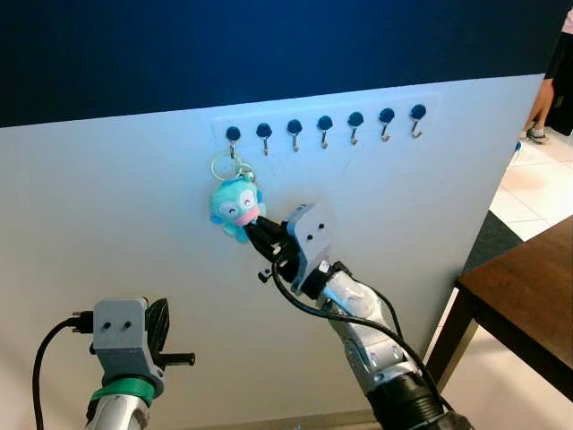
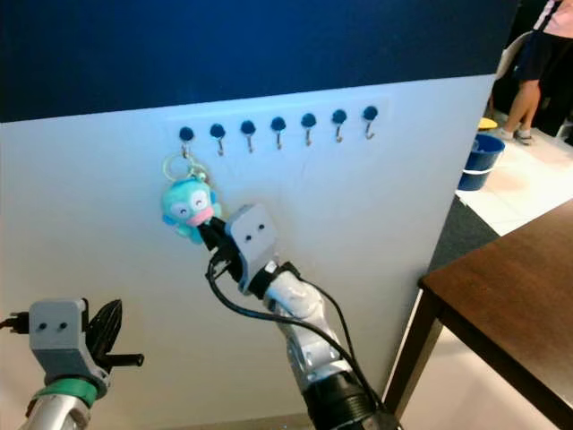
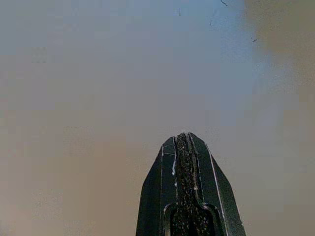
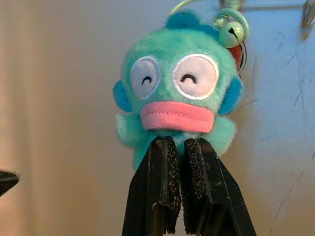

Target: Hang keys on a hook

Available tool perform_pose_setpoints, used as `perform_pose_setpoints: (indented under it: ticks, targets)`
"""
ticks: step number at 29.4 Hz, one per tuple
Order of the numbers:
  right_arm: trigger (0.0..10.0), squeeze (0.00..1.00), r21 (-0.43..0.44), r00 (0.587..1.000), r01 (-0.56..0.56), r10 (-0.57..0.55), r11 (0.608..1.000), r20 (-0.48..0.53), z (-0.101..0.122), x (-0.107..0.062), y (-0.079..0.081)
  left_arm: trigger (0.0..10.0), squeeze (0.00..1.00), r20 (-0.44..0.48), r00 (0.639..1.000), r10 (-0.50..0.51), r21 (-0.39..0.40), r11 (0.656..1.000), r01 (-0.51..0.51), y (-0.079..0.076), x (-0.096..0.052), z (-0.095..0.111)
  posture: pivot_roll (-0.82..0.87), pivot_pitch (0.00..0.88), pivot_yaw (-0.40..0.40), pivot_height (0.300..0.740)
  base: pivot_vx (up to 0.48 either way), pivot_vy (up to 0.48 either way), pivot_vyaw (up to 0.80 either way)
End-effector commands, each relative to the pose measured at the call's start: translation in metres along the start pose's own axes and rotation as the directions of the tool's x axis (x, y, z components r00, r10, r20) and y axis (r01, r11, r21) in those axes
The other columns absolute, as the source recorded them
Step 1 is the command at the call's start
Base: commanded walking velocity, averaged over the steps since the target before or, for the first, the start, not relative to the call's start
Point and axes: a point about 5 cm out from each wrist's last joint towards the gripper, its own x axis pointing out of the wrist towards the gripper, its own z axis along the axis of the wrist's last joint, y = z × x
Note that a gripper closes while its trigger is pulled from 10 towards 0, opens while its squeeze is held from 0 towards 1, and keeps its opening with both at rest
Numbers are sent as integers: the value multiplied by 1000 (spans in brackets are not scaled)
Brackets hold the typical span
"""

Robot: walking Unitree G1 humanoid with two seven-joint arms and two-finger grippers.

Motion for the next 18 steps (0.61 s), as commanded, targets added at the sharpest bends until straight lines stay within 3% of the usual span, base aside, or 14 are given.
perform_pose_setpoints:
  ticks: [1, 5, 8, 11, 13, 18]
  targets:
    - [10000, 0, -2, 999, -45, 45, 999, -27, -4, 1, 10, 10000, 0, -16, 1000, 16, 14, 1000, -15, 4, -2, -3, -71, 2, 179, 740, 0, 0, 0]
    - [10000, 0, 4, 997, -24, 24, 1000, -67, -14, -4, 10, 10000, 0, 20, 999, -42, 5, 999, 42, -3, -4, 2, -71, 2, 179, 740, 0, 0, 0]
    - [10000, 0, 7, 997, -17, 17, 1000, -73, -16, -6, 10, 10000, 0, 119, 986, -120, -74, 989, 129, -12, -7, 16, -70, 9, 179, 740, 0, 0, 0]
    - [10000, 0, 7, 997, -14, 15, 1000, -75, -16, -6, 10, 10000, 0, 171, 970, -173, -83, 979, 189, -17, -9, 24, -70, 9, 179, 740, 0, 0, 0]
    - [10000, 0, 8, 997, -7, 7, 1000, -79, -17, -7, 9, 10000, 0, 234, 940, -247, -67, 961, 269, -26, -13, 34, -70, 9, 179, 740, 0, 0, 0]
    - [10000, 0, 9, 996, -2, 2, 1000, -87, -19, -7, 8, 10000, 0, 263, 921, -287, -72, 946, 315, -30, -15, 39, -69, 8, 181, 740, 0, 0, 0]
